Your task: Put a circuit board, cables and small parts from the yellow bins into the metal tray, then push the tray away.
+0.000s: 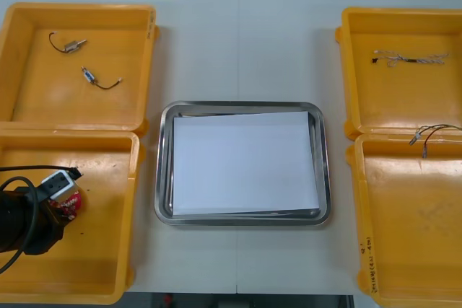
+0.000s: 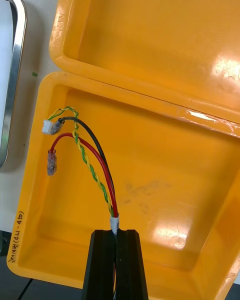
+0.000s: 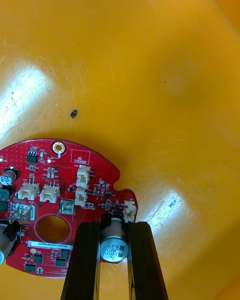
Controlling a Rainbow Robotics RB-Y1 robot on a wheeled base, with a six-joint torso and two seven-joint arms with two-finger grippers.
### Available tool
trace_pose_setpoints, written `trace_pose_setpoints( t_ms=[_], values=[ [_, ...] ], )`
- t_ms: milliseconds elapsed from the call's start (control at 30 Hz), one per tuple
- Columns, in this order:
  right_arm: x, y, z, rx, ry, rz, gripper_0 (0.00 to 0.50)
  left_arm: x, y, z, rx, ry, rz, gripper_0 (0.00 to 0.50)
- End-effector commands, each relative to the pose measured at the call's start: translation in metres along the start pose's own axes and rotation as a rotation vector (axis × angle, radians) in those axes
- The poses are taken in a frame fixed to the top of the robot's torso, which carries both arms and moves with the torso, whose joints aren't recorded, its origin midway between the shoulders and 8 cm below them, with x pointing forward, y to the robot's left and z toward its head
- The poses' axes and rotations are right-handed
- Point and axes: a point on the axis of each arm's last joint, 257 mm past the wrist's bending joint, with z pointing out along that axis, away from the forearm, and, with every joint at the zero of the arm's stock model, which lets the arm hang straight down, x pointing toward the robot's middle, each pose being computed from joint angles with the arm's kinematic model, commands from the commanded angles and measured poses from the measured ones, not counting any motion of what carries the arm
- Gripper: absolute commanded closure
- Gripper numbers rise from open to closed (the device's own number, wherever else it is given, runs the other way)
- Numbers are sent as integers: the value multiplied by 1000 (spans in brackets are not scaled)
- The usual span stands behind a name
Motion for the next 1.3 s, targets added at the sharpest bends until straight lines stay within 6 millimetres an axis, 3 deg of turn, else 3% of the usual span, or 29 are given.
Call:
trace_pose_setpoints(
  t_ms=[33, 100, 133, 200, 567, 900, 1300],
  values=[
    [-5, -8, -6, 38, 0, -31, 500, -12, -2, 1, 1, -32, 1, 465],
    [-5, -8, -6, 39, -1, -30, 500, -13, -1, 1, 1, -33, -1, 333],
    [-6, -8, -6, 40, -1, -29, 500, -13, -2, 1, 2, -33, -4, 182],
    [-6, -9, -6, 44, -4, -27, 500, -13, -2, 1, 3, -35, -8, 0],
    [-6, -9, -6, 44, -2, -24, 500, -20, -6, -1, 8, -48, -20, 0],
    [-6, -10, -6, 47, -4, -25, 500, -34, 0, -17, -9, -62, 17, 0],
    [-6, -10, -6, 48, -4, -21, 500, -17, 7, -36, -35, -35, 46, 0]
  ],
)
